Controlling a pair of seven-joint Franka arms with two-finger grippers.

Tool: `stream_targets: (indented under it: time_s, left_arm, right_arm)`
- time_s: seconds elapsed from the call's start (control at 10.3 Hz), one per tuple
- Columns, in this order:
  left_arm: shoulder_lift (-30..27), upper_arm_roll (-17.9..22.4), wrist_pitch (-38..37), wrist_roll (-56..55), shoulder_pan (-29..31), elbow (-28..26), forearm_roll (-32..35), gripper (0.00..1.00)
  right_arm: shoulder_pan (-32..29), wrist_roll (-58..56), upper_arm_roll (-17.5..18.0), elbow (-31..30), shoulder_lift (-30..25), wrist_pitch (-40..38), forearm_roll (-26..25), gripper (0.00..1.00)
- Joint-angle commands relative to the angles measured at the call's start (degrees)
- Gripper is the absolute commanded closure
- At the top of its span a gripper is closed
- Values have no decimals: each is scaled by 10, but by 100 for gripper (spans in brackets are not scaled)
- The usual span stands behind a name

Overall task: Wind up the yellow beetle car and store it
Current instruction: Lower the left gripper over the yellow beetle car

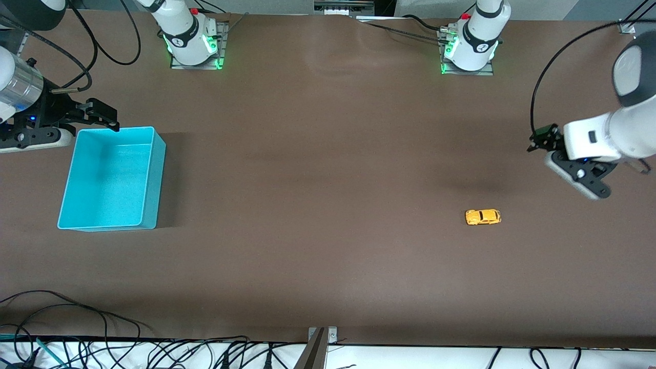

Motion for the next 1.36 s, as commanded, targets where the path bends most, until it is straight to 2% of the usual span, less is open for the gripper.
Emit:
stream_targets:
  time_s: [0.0, 0.19, 0.58, 0.68, 0.78, 1.16, 1.26]
  left_arm:
    - [67, -2, 53, 118, -5, 11, 12, 0]
    - [109, -2, 135, 225, -5, -14, 12, 0]
    - [153, -2, 320, 329, -4, -114, 17, 0]
    - [162, -2, 358, 339, -4, -134, 37, 0]
    - [163, -3, 372, 341, -5, -148, 46, 0]
    - [191, -4, 427, 385, -5, -149, 54, 0]
    - [193, -4, 434, 389, -3, -149, 54, 6]
  right_arm:
    - [-4, -21, -4, -8, -6, 8, -2, 0]
    - [-4, -21, -4, -8, -4, 10, -3, 0]
    - [-5, -25, -10, -8, -4, 10, -3, 0]
    - [-5, -29, -11, -8, -4, 10, -3, 0]
    - [-5, -30, -11, -8, -4, 10, -3, 0]
    - [-5, -29, -11, -8, -5, 9, -2, 0]
    - [-5, -29, -11, -8, -6, 8, -2, 0]
